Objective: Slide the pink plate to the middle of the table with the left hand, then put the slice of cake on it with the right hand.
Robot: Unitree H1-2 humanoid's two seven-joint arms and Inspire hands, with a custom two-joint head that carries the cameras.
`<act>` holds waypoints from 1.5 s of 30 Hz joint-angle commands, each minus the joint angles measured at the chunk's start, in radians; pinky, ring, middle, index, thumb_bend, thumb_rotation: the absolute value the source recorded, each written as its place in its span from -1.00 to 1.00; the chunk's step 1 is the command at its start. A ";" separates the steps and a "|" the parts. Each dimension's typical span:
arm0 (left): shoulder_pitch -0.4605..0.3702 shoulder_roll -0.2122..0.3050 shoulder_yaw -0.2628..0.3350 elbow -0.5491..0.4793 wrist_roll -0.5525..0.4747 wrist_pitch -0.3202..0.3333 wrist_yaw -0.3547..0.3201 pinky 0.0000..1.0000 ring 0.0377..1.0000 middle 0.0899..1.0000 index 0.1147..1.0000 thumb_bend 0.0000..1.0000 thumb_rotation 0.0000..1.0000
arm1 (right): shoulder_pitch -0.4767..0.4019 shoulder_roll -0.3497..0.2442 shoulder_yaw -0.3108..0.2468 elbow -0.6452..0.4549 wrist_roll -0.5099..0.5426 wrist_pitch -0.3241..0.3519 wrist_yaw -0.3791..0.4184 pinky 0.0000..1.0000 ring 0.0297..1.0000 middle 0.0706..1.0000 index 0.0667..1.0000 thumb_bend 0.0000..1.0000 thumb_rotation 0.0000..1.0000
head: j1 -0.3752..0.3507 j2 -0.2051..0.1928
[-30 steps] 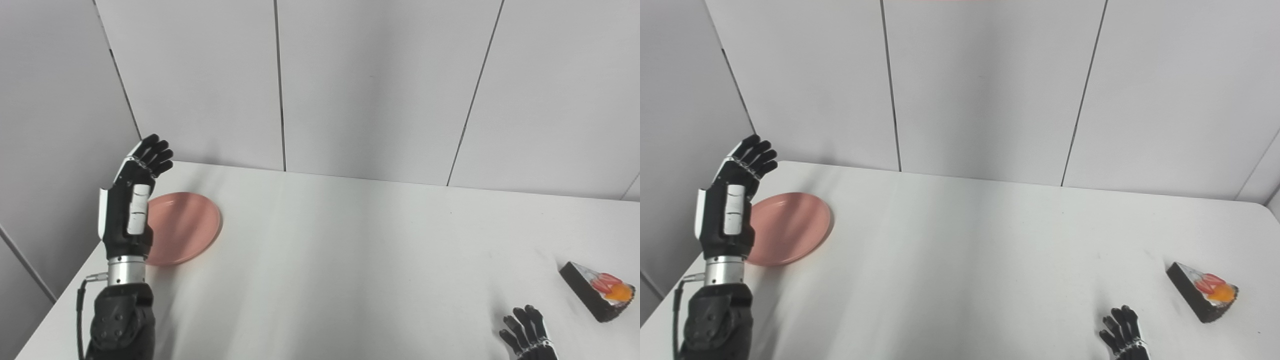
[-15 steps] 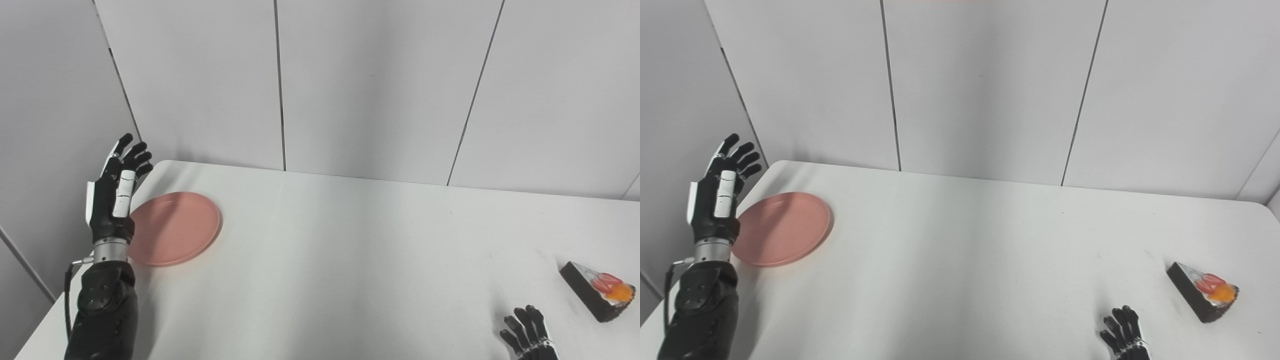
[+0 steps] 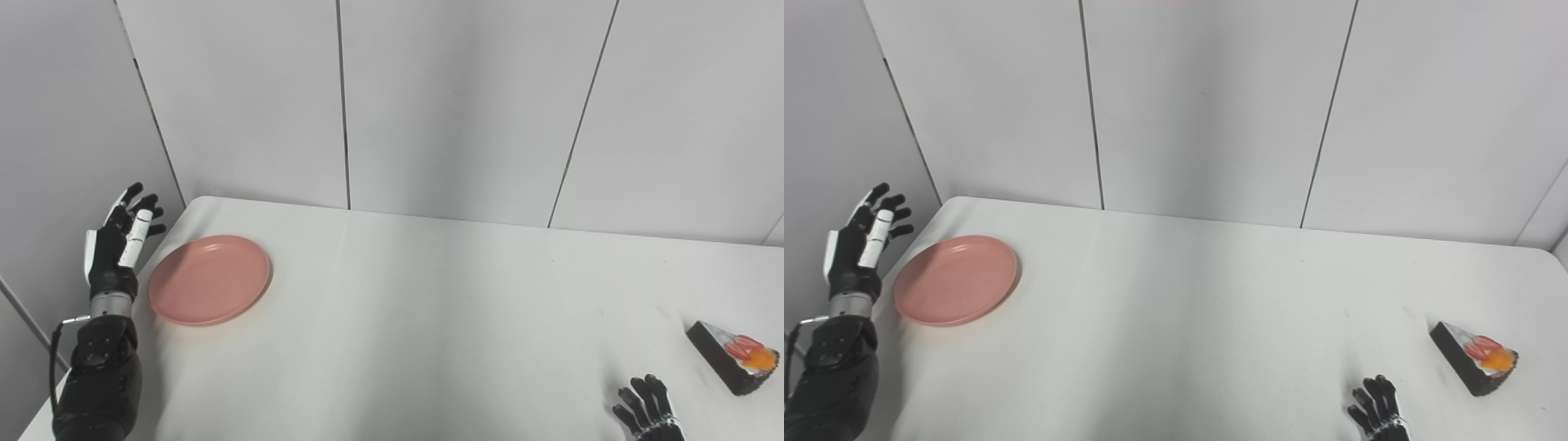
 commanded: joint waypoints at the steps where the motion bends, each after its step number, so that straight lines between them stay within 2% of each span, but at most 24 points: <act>1: -0.049 0.048 0.016 0.002 -0.010 -0.031 -0.003 0.36 0.55 0.62 0.61 0.42 0.45 | -0.003 0.006 0.015 0.050 -0.015 0.062 0.002 0.79 0.84 0.89 0.92 0.82 1.00 | 0.001 0.001; 2: -0.050 0.051 0.021 0.011 -0.018 -0.031 -0.010 0.41 0.57 0.63 0.61 0.49 0.46 | -0.002 0.006 0.015 0.048 -0.015 0.063 0.002 0.79 0.84 0.89 0.93 0.81 1.00 | 0.001 0.001; 6: -0.056 0.060 0.030 0.047 -0.028 -0.031 -0.027 0.46 0.57 0.65 0.61 0.57 0.48 | -0.004 0.004 0.015 0.054 -0.011 0.057 0.006 0.78 0.84 0.89 0.92 0.79 1.00 | -0.001 0.004; 9: -0.058 0.064 0.032 0.079 -0.029 -0.031 -0.031 0.57 0.60 0.66 0.64 0.55 0.49 | -0.006 0.003 0.015 0.058 -0.006 0.058 0.007 0.77 0.82 0.88 0.91 0.77 1.00 | -0.001 0.004; 17: -0.083 0.053 0.055 0.182 -0.079 -0.031 -0.051 0.48 0.56 0.63 0.60 0.48 0.57 | 0.001 0.001 0.019 0.042 -0.008 0.069 0.007 0.77 0.82 0.88 0.91 0.77 1.00 | -0.007 0.019; 19: -0.091 0.051 0.066 0.203 -0.104 -0.031 -0.072 0.38 0.57 0.62 0.56 0.45 0.56 | 0.004 0.002 0.020 0.034 -0.012 0.075 0.004 0.77 0.81 0.87 0.90 0.79 1.00 | -0.010 0.024; 20: -0.101 0.052 0.068 0.232 -0.116 -0.031 -0.082 0.28 0.59 0.64 0.55 0.55 0.55 | 0.005 0.002 0.020 0.031 -0.014 0.076 0.003 0.77 0.82 0.87 0.91 0.80 1.00 | -0.010 0.024; 21: -0.113 0.051 0.073 0.259 -0.130 -0.031 -0.097 0.27 0.60 0.64 0.55 0.58 0.55 | 0.007 0.002 0.021 0.026 -0.016 0.078 0.002 0.77 0.82 0.87 0.91 0.80 1.00 | -0.017 0.032; 22: -0.121 0.050 0.074 0.277 -0.140 -0.031 -0.108 0.38 0.63 0.66 0.59 0.69 0.57 | 0.008 0.002 0.022 0.023 -0.017 0.079 0.002 0.76 0.82 0.87 0.91 0.81 1.00 | -0.017 0.032; 25: -0.119 0.041 0.072 0.269 -0.155 -0.031 -0.119 0.41 0.64 0.70 0.63 0.71 0.60 | 0.009 0.002 0.025 0.018 -0.016 0.083 0.000 0.74 0.82 0.88 0.91 0.81 1.00 | -0.020 0.035; 29: -0.126 0.032 0.076 0.296 -0.196 -0.030 -0.154 0.27 0.62 0.70 0.62 0.64 0.57 | 0.008 0.002 0.029 0.016 -0.021 0.079 0.000 0.74 0.81 0.87 0.90 0.78 1.00 | -0.030 0.040; 32: -0.121 0.019 0.061 0.295 -0.198 -0.031 -0.175 0.41 0.62 0.72 0.69 0.66 0.63 | 0.009 0.003 0.030 0.013 -0.024 0.086 -0.003 0.71 0.80 0.87 0.89 0.79 1.00 | -0.034 0.042; 33: -0.120 0.018 0.058 0.296 -0.201 -0.031 -0.184 0.46 0.63 0.74 0.72 0.73 0.63 | 0.009 0.003 0.031 0.012 -0.024 0.087 -0.002 0.72 0.80 0.87 0.89 0.79 1.00 | -0.034 0.042; 36: -0.117 0.008 0.051 0.293 -0.213 -0.030 -0.201 0.51 0.66 0.76 0.74 0.78 0.62 | 0.010 0.001 0.034 0.010 -0.022 0.087 0.000 0.72 0.80 0.88 0.90 0.79 1.00 | -0.037 0.045; 39: -0.117 -0.007 0.051 0.280 -0.239 -0.022 -0.214 0.42 0.59 0.67 0.71 0.64 0.57 | 0.010 0.000 0.038 0.009 -0.021 0.086 0.002 0.71 0.79 0.87 0.90 0.78 1.00 | -0.042 0.048; 41: -0.113 -0.013 0.043 0.267 -0.246 -0.020 -0.224 0.37 0.61 0.67 0.71 0.62 0.58 | 0.011 0.000 0.040 0.006 -0.019 0.087 0.003 0.71 0.79 0.87 0.90 0.77 1.00 | -0.044 0.049; 43: -0.113 -0.015 0.041 0.264 -0.258 -0.017 -0.237 0.31 0.67 0.68 0.68 0.68 0.56 | 0.011 0.001 0.042 0.005 -0.022 0.088 0.001 0.69 0.78 0.87 0.89 0.76 1.00 | -0.046 0.051; 45: -0.113 -0.018 0.037 0.259 -0.266 -0.015 -0.261 0.38 0.71 0.71 0.70 0.75 0.56 | 0.011 0.001 0.044 0.002 -0.023 0.094 0.000 0.71 0.79 0.87 0.89 0.76 1.00 | -0.046 0.052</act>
